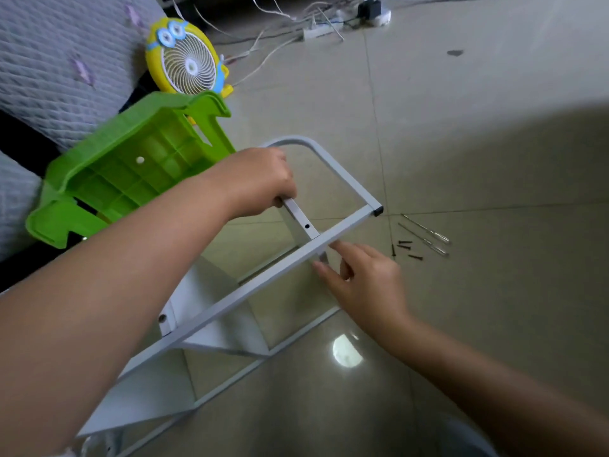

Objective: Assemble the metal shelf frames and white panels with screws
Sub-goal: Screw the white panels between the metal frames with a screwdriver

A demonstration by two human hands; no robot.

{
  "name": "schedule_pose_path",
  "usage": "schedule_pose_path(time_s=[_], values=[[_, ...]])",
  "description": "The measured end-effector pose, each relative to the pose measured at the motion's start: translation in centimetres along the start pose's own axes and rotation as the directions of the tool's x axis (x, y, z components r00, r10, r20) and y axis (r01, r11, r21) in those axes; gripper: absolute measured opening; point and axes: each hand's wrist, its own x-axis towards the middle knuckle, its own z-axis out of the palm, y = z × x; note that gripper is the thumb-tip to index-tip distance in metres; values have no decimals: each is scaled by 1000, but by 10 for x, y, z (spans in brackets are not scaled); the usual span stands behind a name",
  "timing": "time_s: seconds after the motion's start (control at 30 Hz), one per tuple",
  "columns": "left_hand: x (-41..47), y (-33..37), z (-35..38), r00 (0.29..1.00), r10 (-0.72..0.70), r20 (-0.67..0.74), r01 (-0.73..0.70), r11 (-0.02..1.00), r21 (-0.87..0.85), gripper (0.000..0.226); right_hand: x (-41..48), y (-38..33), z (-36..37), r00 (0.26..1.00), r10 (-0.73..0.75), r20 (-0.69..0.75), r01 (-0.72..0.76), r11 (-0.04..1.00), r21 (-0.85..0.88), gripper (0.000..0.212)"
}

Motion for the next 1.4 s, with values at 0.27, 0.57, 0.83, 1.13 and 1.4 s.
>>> schedule_pose_path(time_s=[0.27,0.57,0.83,1.13,1.4], values=[[0,-2,1,999,19,-45,-22,998,-61,13,6,9,19,975,-162,-152,164,986,1,29],[1,-2,-1,998,-53,44,56,996,-73,11,5,10,21,970,-170,-171,180,983,43,31],[3,-2,-1,986,-107,129,114,993,-44,16,7,11,22,960,-188,-210,206,976,68,31],[3,-1,-1,985,-101,142,111,991,-71,17,7,12,21,953,-215,-212,240,966,100,30],[-2,-2,2,984,137,-116,-137,991,8,25,4,8,18,950,-250,-185,271,958,97,31]])
